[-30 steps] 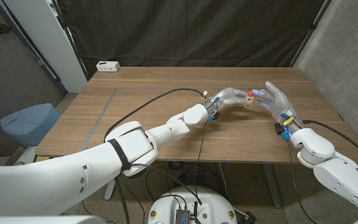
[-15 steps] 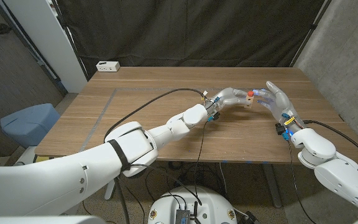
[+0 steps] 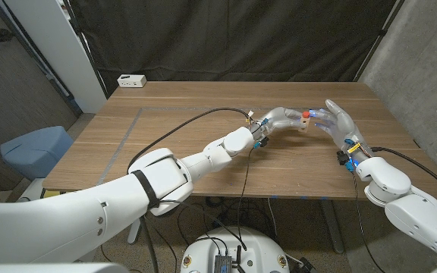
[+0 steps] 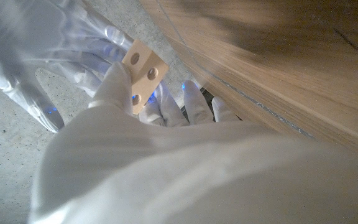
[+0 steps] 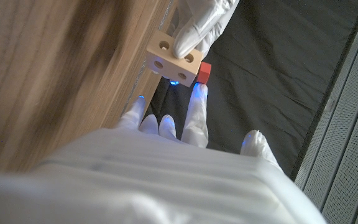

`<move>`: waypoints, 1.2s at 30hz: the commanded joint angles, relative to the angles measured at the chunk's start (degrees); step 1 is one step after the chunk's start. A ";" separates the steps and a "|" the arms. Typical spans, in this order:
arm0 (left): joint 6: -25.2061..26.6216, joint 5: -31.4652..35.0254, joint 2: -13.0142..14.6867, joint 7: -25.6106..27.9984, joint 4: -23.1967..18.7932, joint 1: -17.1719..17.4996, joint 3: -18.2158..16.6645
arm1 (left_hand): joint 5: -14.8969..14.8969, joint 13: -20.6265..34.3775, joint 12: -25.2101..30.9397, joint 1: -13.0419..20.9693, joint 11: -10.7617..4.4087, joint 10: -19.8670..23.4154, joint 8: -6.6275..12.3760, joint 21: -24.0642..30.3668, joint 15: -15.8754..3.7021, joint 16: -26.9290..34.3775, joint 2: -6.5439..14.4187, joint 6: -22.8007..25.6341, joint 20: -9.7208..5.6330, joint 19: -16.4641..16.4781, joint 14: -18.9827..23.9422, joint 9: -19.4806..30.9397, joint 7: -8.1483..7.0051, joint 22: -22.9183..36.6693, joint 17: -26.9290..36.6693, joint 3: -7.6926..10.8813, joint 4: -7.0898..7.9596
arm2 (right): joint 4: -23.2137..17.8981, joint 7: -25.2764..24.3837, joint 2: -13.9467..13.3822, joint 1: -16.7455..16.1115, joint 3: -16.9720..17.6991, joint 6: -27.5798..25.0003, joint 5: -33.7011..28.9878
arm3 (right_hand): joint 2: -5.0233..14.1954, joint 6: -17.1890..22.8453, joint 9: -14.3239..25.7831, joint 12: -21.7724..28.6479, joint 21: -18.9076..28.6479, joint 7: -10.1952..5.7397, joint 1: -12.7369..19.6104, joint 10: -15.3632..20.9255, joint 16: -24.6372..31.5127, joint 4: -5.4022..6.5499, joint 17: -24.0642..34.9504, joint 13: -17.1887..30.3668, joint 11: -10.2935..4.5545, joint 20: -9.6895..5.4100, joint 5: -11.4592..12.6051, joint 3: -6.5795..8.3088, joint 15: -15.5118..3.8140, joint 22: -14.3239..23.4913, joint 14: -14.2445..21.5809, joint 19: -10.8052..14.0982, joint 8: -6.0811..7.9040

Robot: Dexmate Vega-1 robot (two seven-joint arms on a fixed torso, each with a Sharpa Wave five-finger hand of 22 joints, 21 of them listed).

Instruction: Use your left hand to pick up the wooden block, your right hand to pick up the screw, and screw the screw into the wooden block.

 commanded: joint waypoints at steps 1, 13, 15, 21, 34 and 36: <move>0.52 -0.21 -0.32 -0.19 0.58 -0.33 0.12 | 0.39 0.23 -0.06 -0.21 -0.23 0.39 0.49 0.19 -3.62 0.36 1.87 0.29 0.20 0.09 -0.27 0.18 -0.22 0.33 0.15 3.64 3.33 | -0.20 -0.06 0.16 -0.35 0.29 -0.28 0.01 | 0.44 0.31 0.11 0.40 0.23 0.03 -0.06 0.36 0.51 0.17 0.09 0.17 0.08 0.11 0.29 0.26 -0.11 0.14 0.37 0.39 0.24; 1.51 -0.89 -0.83 -0.59 1.48 -0.75 0.22 | 0.39 0.29 -0.12 -0.21 -0.15 0.52 0.52 0.21 -3.57 0.47 1.88 0.28 0.18 0.12 -0.30 0.18 -0.31 0.33 0.10 3.71 3.33 | -0.49 -0.26 0.18 -0.43 0.45 -0.78 0.01 | 0.51 0.67 0.11 0.38 0.23 0.14 -0.05 0.58 0.53 0.19 0.07 0.16 0.06 0.11 0.30 0.31 -0.13 0.14 0.51 0.41 0.18; 1.67 -0.97 -0.88 -0.58 1.58 -0.83 0.28 | 0.39 0.30 -0.20 -0.23 -0.24 0.36 0.50 0.21 -3.55 0.49 1.89 0.19 0.24 0.11 -0.31 0.18 -0.29 0.33 0.10 3.70 3.35 | -0.54 -0.25 0.20 -0.44 0.46 -0.85 0.06 | 0.52 0.73 0.11 0.36 0.23 0.11 -0.04 0.58 0.52 0.19 0.07 0.16 0.07 0.10 0.30 0.32 -0.15 0.14 0.49 0.41 0.19; 2.17 -1.29 -0.99 -0.72 1.85 -1.04 0.39 | 0.39 0.33 -0.21 -0.21 -0.24 0.46 0.50 0.20 -3.70 0.49 1.87 0.14 0.27 0.07 -0.35 0.17 -0.29 0.33 0.03 3.76 3.34 | -0.61 -0.24 0.27 -0.33 0.34 -0.97 0.04 | 0.58 1.18 0.11 0.45 0.27 0.15 -0.01 0.97 0.58 0.20 0.06 0.16 -0.13 0.15 0.31 0.36 -0.25 0.14 0.69 0.55 0.24; 2.97 -1.81 -1.18 -0.77 2.21 -1.39 0.69 | 0.40 0.39 -0.30 -0.22 -0.25 0.50 0.51 0.22 -3.67 0.60 1.82 0.08 0.20 0.11 -0.32 0.17 -0.37 0.33 -0.04 3.82 3.33 | -0.18 0.80 -0.13 0.33 0.00 -1.35 0.69 | 0.60 2.09 0.10 0.53 0.37 0.11 0.01 1.57 0.68 0.21 0.03 0.16 -0.24 0.14 0.31 0.40 -0.39 0.14 1.08 0.90 0.35; 2.88 -1.78 -1.17 -0.76 2.20 -1.47 0.79 | 0.41 0.38 -0.42 -0.26 -0.04 0.27 0.46 0.21 -3.60 0.59 2.00 -0.08 0.31 0.08 -0.43 0.17 -0.28 0.33 -0.02 3.88 3.43 | -0.06 1.41 -0.36 0.39 0.00 -1.30 0.97 | 0.61 2.09 0.10 0.53 0.38 0.12 0.01 1.60 0.68 0.21 0.03 0.16 -0.25 0.15 0.31 0.40 -0.39 0.14 1.09 0.93 0.32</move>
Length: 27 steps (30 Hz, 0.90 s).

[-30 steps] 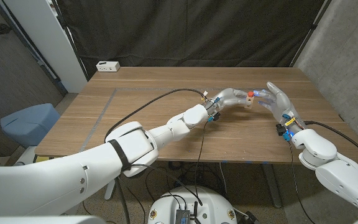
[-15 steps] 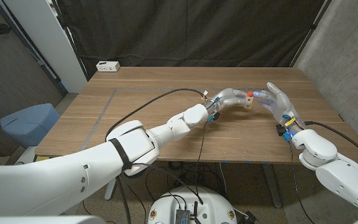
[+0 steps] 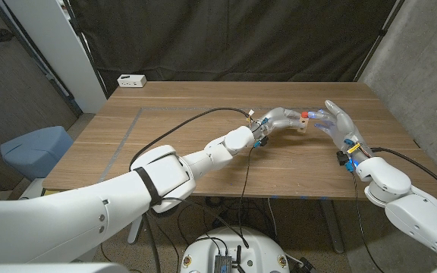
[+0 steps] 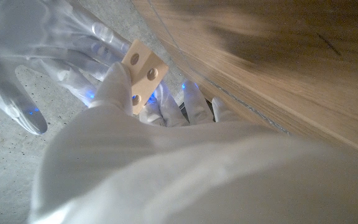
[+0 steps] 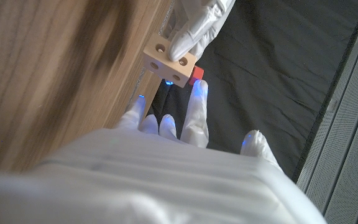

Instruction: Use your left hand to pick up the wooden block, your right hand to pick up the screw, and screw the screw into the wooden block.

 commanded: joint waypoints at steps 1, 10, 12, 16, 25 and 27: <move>0.49 -0.35 -0.18 -0.01 0.32 -0.39 0.36 | 0.40 0.03 0.10 -0.24 -0.01 0.17 0.51 0.22 -3.95 0.39 1.90 0.21 0.25 0.11 -0.09 0.23 -0.30 0.33 -0.06 3.86 3.38 | 0.45 1.61 -0.66 0.47 -0.27 -0.24 0.90 | 0.61 0.55 0.04 0.52 0.38 0.07 0.01 0.46 0.33 0.21 0.18 0.14 0.10 0.15 0.31 0.40 0.22 0.14 0.47 0.52 0.33; 0.24 -0.30 -0.16 0.08 0.26 -0.47 0.59 | 0.40 0.05 -0.03 -0.35 0.05 0.07 0.42 0.22 -3.94 0.42 1.99 -0.10 0.34 0.09 -0.25 0.23 -0.31 0.34 -0.07 3.91 3.48 | 0.91 3.29 -1.23 0.72 -0.47 0.20 1.55 | 0.62 0.92 0.04 0.51 0.35 0.18 -0.04 0.68 0.32 0.26 0.19 0.15 0.27 0.19 0.31 0.40 0.20 0.14 0.49 0.52 0.33; 0.11 -0.26 -0.13 0.15 0.21 -0.44 0.62 | 0.40 0.06 -0.05 -0.39 0.01 0.09 0.42 0.23 -3.97 0.42 1.97 -0.13 0.32 0.10 -0.23 0.23 -0.28 0.34 -0.10 3.93 3.49 | 0.99 3.54 -1.28 0.75 -0.51 0.36 1.65 | 0.62 0.97 0.04 0.50 0.34 0.20 -0.05 0.69 0.32 0.27 0.19 0.15 0.30 0.21 0.31 0.40 0.24 0.14 0.51 0.51 0.32; -0.12 -0.17 -0.08 0.21 0.14 -0.40 0.66 | 0.41 0.08 -0.10 -0.39 -0.06 0.08 0.41 0.22 -4.01 0.43 1.98 -0.22 0.33 0.08 -0.28 0.23 -0.33 0.33 -0.14 3.97 3.48 | 1.43 4.33 -1.11 0.81 -0.60 1.23 2.03 | 0.63 1.05 0.04 0.47 0.32 0.22 -0.06 0.69 0.31 0.28 0.19 0.15 0.24 0.20 0.31 0.40 0.32 0.14 0.51 0.48 0.30; -0.81 0.21 0.05 0.50 -0.15 -0.20 0.74 | 0.41 0.12 -0.16 -0.29 -0.19 0.16 0.47 0.23 -4.11 0.55 1.91 -0.19 0.19 0.09 -0.24 0.22 -0.44 0.34 -0.17 4.00 3.37 | 1.78 4.69 -0.69 0.23 -0.36 2.84 2.27 | 0.71 0.99 0.03 0.28 0.22 0.00 -0.03 0.45 0.21 0.30 0.18 0.15 0.35 0.25 0.32 0.47 0.32 0.14 0.35 0.27 0.10; -1.03 0.34 0.09 0.60 -0.23 -0.15 0.77 | 0.40 0.12 -0.14 -0.29 -0.26 0.23 0.58 0.24 -4.14 0.60 1.80 0.06 0.19 0.12 -0.11 0.22 -0.53 0.34 -0.20 3.98 3.33 | 1.54 4.31 -0.75 -0.15 -0.11 2.83 2.11 | 0.72 0.97 0.03 0.26 0.21 0.00 -0.02 0.48 0.21 0.30 0.18 0.15 0.33 0.24 0.32 0.48 0.28 0.14 0.38 0.24 0.05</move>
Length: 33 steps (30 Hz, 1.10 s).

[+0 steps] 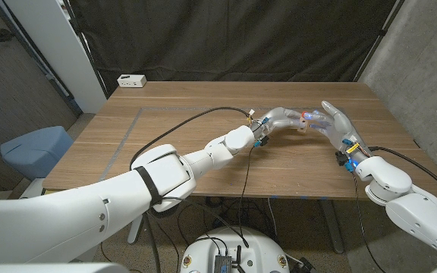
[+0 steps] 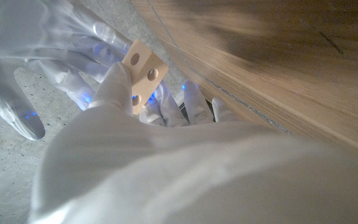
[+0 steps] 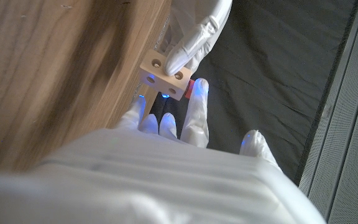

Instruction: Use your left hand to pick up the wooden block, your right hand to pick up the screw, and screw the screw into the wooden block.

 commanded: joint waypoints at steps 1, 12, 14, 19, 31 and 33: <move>-1.04 0.64 0.25 0.50 -0.50 0.25 0.21 | 0.14 0.16 0.11 -0.34 -0.39 0.37 0.58 0.25 -3.90 0.39 1.78 0.20 0.15 0.13 0.10 0.18 -0.46 0.33 0.09 3.79 3.52 | 0.07 0.27 0.34 -1.00 0.55 1.76 0.28 | 0.48 0.28 0.04 0.27 0.19 -0.37 0.23 0.11 0.21 0.04 0.17 0.14 -0.08 0.29 0.32 0.22 -0.04 0.14 0.07 0.20 0.04; -2.08 1.29 0.64 1.10 -1.19 0.74 0.11 | 0.08 0.20 0.22 -0.36 -0.35 0.64 0.78 0.28 -3.98 0.55 1.66 0.72 0.11 0.20 0.27 0.18 -0.35 0.33 0.12 3.66 3.50 | -0.77 -2.55 1.51 -2.76 1.83 2.34 -1.14 | 0.44 -0.19 0.03 0.27 0.27 -0.15 0.31 0.38 0.21 -0.01 0.12 0.14 0.45 0.23 0.31 0.26 -0.04 0.14 0.22 0.44 -0.34; -2.25 1.41 0.74 1.20 -1.37 0.85 0.06 | 0.08 0.21 0.28 -0.34 -0.28 0.76 0.78 0.28 -3.98 0.58 1.65 0.73 0.09 0.21 0.34 0.17 -0.38 0.33 0.12 3.66 3.48 | -0.92 -3.11 1.78 -2.93 1.94 2.28 -1.41 | 0.44 -0.34 0.03 0.25 0.30 -0.03 0.35 0.38 0.23 -0.04 0.11 0.15 0.49 0.21 0.31 0.28 -0.03 0.14 0.29 0.52 -0.43; -2.58 1.64 1.02 1.27 -1.84 1.11 -0.10 | 0.03 0.19 0.44 -0.34 -0.56 1.09 0.91 0.30 -4.10 0.73 1.48 1.15 -0.06 0.28 0.69 0.17 -0.48 0.33 0.15 3.53 3.43 | -1.22 -4.20 2.48 -3.30 2.14 2.53 -2.21 | 0.42 -0.98 0.03 0.26 0.35 0.28 0.56 0.59 0.32 -0.18 0.04 0.14 0.99 0.27 0.30 0.35 0.10 0.13 0.72 0.72 -0.78; -3.01 2.21 1.67 1.50 -2.97 1.69 -0.49 | -0.08 0.24 0.83 -0.47 -0.74 1.70 1.08 0.34 -4.39 0.97 1.25 1.87 -0.21 0.42 1.21 0.17 -0.77 0.32 0.26 3.22 3.48 | -0.96 -4.27 3.18 -2.88 2.21 2.61 -2.67 | 0.02 -4.10 0.03 -0.29 0.23 0.33 0.80 -0.48 -0.02 -0.50 -0.08 0.13 1.95 0.48 0.16 0.32 0.23 0.13 0.37 0.62 -1.99; -2.99 2.26 1.71 1.48 -3.07 1.74 -0.56 | -0.09 0.26 0.91 -0.41 -0.78 1.79 1.12 0.34 -4.37 0.98 1.24 2.03 -0.24 0.42 1.27 0.17 -0.79 0.32 0.27 3.20 3.44 | -0.95 -4.32 3.21 -2.79 2.18 2.49 -2.72 | -0.05 -5.24 0.03 -0.52 0.17 0.03 0.79 -1.08 -0.11 -0.53 -0.09 0.13 2.21 0.55 0.12 0.29 0.35 0.13 0.20 0.49 -2.31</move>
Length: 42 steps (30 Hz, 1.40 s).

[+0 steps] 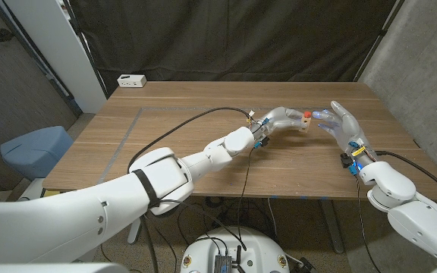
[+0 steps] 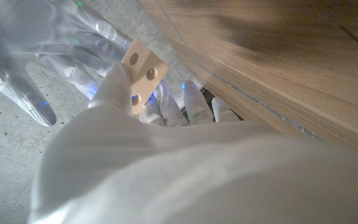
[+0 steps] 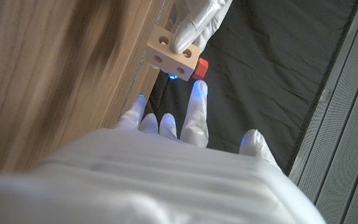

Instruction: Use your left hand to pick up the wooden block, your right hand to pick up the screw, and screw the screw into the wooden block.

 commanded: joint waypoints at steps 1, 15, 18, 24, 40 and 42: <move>-0.46 0.56 0.63 0.27 -1.07 0.55 -0.44 | 0.23 0.31 0.77 -0.42 -0.31 0.66 1.13 0.34 -4.36 0.57 1.28 1.82 -0.23 0.43 0.87 0.16 -1.03 0.32 0.13 3.29 3.37 | 0.27 -0.30 0.64 0.44 -0.01 0.02 -0.60 | -0.44 -2.62 0.03 -0.41 0.12 -0.33 0.48 -1.16 -0.25 -0.32 0.18 0.13 0.65 0.15 0.08 0.03 0.58 0.13 -0.62 0.04 -0.74; -0.44 0.67 0.34 0.05 -0.52 0.14 -0.60 | 0.13 0.37 1.10 -0.47 -0.51 0.97 1.21 0.37 -4.56 0.69 1.02 2.41 -0.36 0.55 1.32 0.18 -1.11 0.32 0.20 3.01 3.34 | 0.94 1.69 -0.48 2.54 -1.21 -1.35 0.32 | -0.84 -9.27 0.02 -1.11 -0.25 -1.71 0.16 -5.21 -0.96 -0.33 0.31 0.14 1.00 0.39 -0.09 -0.22 0.88 0.15 -3.05 -1.68 -1.21; -0.44 0.72 0.25 0.02 -0.42 0.08 -0.54 | 0.12 0.39 1.19 -0.48 -0.46 1.09 1.21 0.38 -4.56 0.69 1.00 2.47 -0.40 0.58 1.32 0.19 -1.15 0.32 0.23 2.95 3.35 | 0.92 2.07 -0.87 2.62 -1.21 -1.61 0.60 | -0.92 -9.64 0.01 -1.12 -0.33 -1.76 0.09 -5.55 -1.03 -0.32 0.33 0.14 1.01 0.46 -0.11 -0.27 0.96 0.15 -3.40 -2.01 -1.13; -0.52 0.85 0.26 0.20 -0.55 0.11 -0.45 | 0.12 0.39 1.12 -0.41 -0.53 0.77 1.11 0.37 -4.49 0.66 1.08 2.35 -0.33 0.59 1.26 0.19 -1.03 0.32 0.28 2.95 3.35 | 1.09 3.30 -1.86 2.83 -1.21 -2.10 1.22 | -0.97 -10.89 -0.01 -1.19 -0.29 -1.93 -0.11 -6.54 -1.08 -0.22 0.40 0.13 0.97 0.39 -0.13 -0.37 1.11 0.15 -3.98 -2.24 -1.10; -0.32 0.93 0.36 0.21 -0.93 0.33 -0.52 | 0.05 0.47 1.64 -0.60 -0.41 1.52 1.35 0.39 -4.71 0.72 0.97 3.25 -0.47 0.68 1.74 0.22 -1.09 0.32 0.35 2.71 3.48 | 1.60 4.09 -2.27 3.22 -1.76 -1.59 1.65 | -1.07 -11.23 -0.05 -1.02 -0.24 -2.52 -0.37 -7.92 -1.07 -0.13 0.46 0.10 0.58 0.45 -0.10 -0.50 1.23 0.14 -4.83 -2.75 -0.44; -0.24 0.87 0.35 0.13 -0.91 0.35 -0.56 | 0.04 0.48 1.68 -0.62 -0.43 1.55 1.33 0.38 -4.69 0.72 0.88 3.25 -0.45 0.68 1.78 0.22 -1.03 0.32 0.34 2.66 3.46 | 1.61 4.16 -2.29 3.25 -1.83 -1.53 1.70 | -1.04 -10.92 -0.06 -0.96 -0.20 -2.61 -0.38 -7.92 -1.02 -0.12 0.47 0.09 0.35 0.45 -0.09 -0.49 1.21 0.14 -4.82 -2.72 -0.27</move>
